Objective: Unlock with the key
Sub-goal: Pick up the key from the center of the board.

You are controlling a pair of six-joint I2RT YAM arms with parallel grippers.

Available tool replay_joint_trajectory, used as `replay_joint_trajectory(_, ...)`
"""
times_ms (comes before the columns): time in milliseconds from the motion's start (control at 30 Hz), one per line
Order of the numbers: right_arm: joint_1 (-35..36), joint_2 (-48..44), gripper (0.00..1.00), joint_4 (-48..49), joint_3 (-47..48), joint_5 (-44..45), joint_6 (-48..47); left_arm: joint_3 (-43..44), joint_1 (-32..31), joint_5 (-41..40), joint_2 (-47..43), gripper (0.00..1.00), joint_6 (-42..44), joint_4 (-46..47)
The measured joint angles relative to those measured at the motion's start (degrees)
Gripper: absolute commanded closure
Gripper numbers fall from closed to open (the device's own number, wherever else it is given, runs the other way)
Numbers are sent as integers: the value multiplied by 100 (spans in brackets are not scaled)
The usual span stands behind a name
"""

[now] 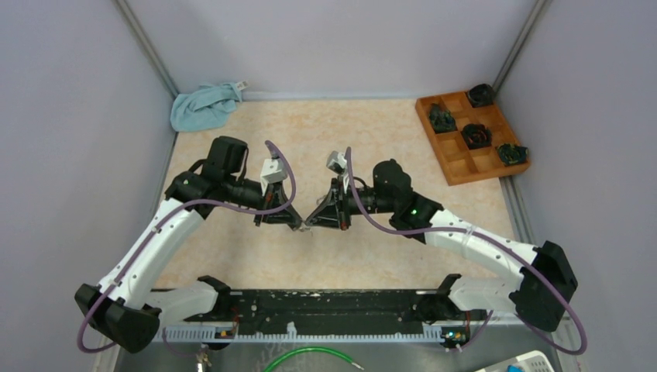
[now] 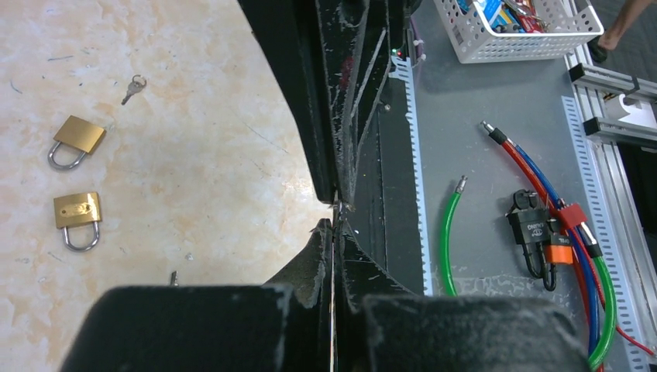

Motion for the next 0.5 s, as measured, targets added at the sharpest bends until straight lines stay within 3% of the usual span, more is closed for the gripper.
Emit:
replay_joint_trajectory(400,4,-179,100,-48,-2,160,-17,46,0,-39,4,100,-28,103)
replay_joint_trajectory(433,4,-188,100,-46,-2,168,-15,59,0,-44,4,95,-31,111)
replay_joint_trajectory(500,4,-208,100,-44,-2,195,-15,63,0,-52,4,72,-37,133)
